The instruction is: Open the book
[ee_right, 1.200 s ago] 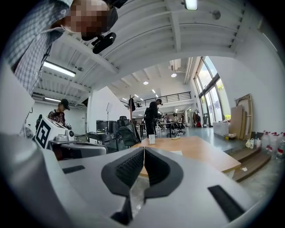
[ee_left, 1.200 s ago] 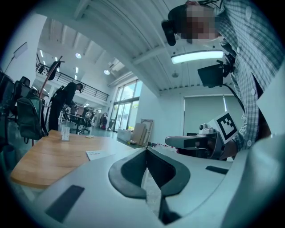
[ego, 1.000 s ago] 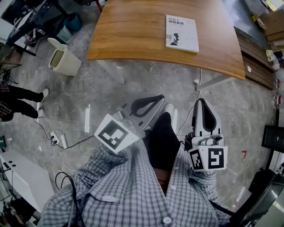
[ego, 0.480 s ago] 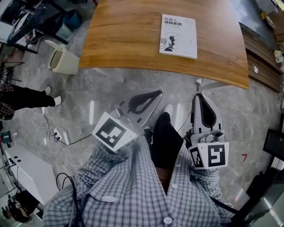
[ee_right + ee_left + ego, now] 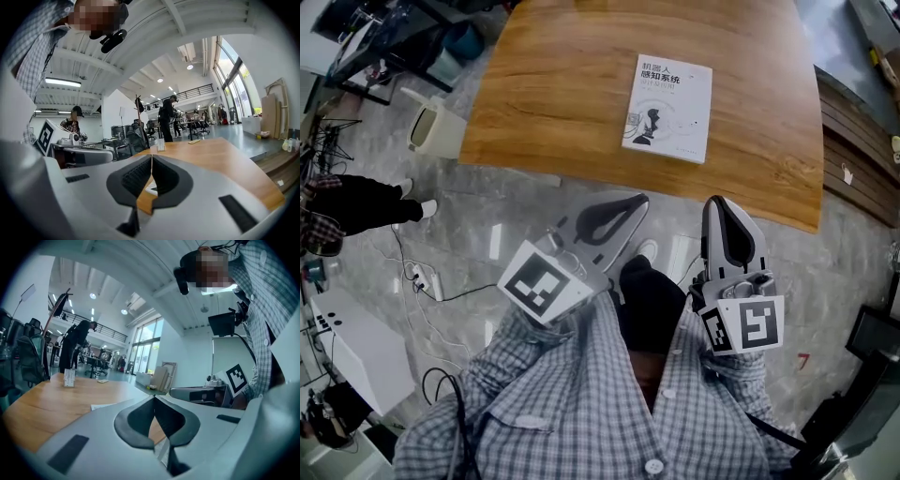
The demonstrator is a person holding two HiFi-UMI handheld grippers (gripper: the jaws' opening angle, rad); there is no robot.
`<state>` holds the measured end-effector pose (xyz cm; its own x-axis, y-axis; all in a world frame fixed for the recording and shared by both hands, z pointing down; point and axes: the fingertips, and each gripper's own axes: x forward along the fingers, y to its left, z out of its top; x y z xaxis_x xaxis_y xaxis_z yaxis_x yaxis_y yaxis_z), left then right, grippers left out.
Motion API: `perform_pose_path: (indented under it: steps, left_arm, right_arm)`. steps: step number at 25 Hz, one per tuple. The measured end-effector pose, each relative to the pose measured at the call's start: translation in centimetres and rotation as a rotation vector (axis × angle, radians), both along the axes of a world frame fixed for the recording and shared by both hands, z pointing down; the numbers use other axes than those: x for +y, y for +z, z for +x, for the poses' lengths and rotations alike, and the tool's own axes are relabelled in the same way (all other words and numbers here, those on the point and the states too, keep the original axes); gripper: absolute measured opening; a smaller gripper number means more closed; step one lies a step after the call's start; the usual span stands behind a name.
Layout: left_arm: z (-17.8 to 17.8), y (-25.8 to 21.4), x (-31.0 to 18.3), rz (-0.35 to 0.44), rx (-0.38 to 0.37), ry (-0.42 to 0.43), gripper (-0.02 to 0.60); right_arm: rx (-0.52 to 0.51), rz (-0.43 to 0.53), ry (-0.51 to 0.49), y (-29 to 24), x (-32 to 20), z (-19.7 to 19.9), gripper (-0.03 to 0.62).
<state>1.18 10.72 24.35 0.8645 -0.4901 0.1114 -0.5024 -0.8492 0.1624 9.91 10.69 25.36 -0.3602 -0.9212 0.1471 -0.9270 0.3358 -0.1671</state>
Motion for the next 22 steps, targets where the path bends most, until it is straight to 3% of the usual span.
perform_pose_path:
  steps: [4,7,13,22]
  left_arm:
    - [0.5,0.0,-2.5,0.006,-0.035,-0.050,0.003]
    - [1.5,-0.6,-4.0,0.022,0.013,-0.074,0.003]
    - [2.2,0.8,-5.0,-0.015,-0.047,-0.073,0.003]
    - [2.1,0.6,-8.3,-0.020,-0.020,-0.028,0.003]
  right_arm:
    - [-0.014,0.015,-0.031,-0.4,-2.4,1.1,0.020]
    - [-0.017,0.024,-0.047,-0.9,-3.6,2.1,0.020]
    - [-0.038,-0.016,-0.041,0.2,-4.8,3.2,0.020]
    - [-0.059,-0.036,0.001,0.3,-8.3,1.9,0.020]
